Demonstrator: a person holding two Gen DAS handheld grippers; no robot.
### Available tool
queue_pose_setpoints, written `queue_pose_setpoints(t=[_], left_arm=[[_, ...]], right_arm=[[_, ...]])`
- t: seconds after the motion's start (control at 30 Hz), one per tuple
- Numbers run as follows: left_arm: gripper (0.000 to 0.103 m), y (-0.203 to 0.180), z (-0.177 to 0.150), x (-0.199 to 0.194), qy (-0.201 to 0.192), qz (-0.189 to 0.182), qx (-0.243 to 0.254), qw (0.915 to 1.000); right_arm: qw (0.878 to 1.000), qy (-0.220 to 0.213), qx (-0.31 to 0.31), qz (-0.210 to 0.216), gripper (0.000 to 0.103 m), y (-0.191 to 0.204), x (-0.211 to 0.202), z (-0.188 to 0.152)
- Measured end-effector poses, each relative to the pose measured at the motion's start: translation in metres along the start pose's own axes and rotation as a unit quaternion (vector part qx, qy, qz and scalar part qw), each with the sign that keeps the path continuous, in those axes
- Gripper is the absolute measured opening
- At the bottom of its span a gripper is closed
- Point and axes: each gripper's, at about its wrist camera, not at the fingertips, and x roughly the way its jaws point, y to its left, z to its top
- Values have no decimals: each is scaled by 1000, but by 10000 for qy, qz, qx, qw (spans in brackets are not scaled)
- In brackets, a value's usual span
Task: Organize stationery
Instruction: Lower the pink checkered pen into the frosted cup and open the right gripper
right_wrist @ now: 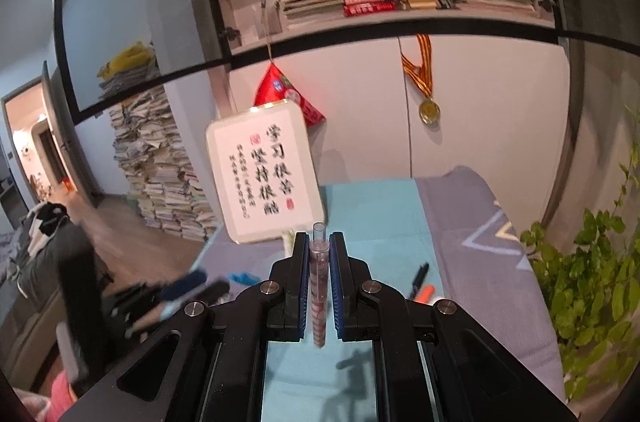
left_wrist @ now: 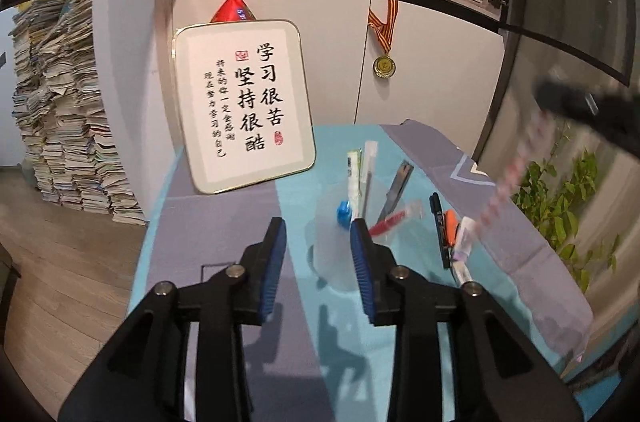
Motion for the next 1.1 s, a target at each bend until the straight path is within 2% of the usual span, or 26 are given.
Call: queue_pose_setpoints(t=[0.1, 0.3, 0.57, 1.1], left_arm=[[33, 7, -14, -7, 73, -37, -70, 9999], [33, 19, -39, -8, 354, 14, -202, 9992], [33, 19, -43, -12, 340, 11, -190, 9992], [33, 16, -47, -6, 427, -24, -152, 9990]], right_arm=[[9998, -161, -32, 81, 11, 9, 2, 11], [9980, -477, -408, -21, 11, 31, 19, 23], [9987, -180, -478, -25, 11, 38, 51, 19], [9988, 146, -448, -104, 11, 32, 77, 5]])
